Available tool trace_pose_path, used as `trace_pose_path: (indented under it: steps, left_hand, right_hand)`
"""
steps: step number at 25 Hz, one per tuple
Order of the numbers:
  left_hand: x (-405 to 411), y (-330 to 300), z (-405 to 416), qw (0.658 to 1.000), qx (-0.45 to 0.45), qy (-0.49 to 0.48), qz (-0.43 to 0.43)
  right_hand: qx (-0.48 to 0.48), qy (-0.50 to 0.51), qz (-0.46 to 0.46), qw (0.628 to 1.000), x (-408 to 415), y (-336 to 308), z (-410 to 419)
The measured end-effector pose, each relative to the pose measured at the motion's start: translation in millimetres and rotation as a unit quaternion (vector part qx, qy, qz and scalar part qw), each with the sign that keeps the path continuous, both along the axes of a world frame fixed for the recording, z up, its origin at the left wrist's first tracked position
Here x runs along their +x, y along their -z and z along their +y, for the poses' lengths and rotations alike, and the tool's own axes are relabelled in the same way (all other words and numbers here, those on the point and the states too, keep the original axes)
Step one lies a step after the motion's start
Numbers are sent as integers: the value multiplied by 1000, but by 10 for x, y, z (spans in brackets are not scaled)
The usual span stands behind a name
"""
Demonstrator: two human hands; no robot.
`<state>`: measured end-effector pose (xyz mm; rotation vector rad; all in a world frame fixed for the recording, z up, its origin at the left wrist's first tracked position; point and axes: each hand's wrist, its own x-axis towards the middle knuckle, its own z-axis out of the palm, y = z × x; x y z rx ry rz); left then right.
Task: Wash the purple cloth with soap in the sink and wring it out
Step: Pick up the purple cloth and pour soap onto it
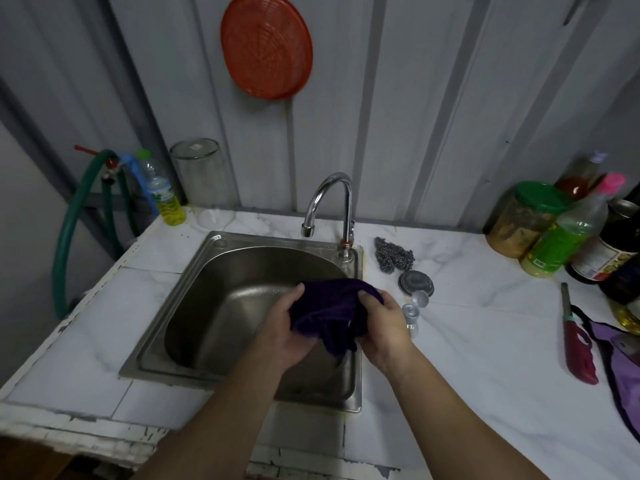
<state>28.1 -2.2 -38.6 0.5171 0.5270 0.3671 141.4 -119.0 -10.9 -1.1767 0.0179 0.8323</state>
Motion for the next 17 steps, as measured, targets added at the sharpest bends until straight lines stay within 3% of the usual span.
trace_pose_path:
  steps: [7, 12, 17]
  left_hand:
    - [-105, -107, -98, 994, -29, -71, -84]
    - [-140, -242, -134, 998, 37, -59, 11]
    - [-234, -119, -17, 995, 13, -97, 27]
  right_hand:
    - [39, -9, 70, 997, -61, -102, 160]
    - [37, -35, 31, 998, -187, -103, 220]
    - [-36, -59, -48, 996, -191, 58, 230]
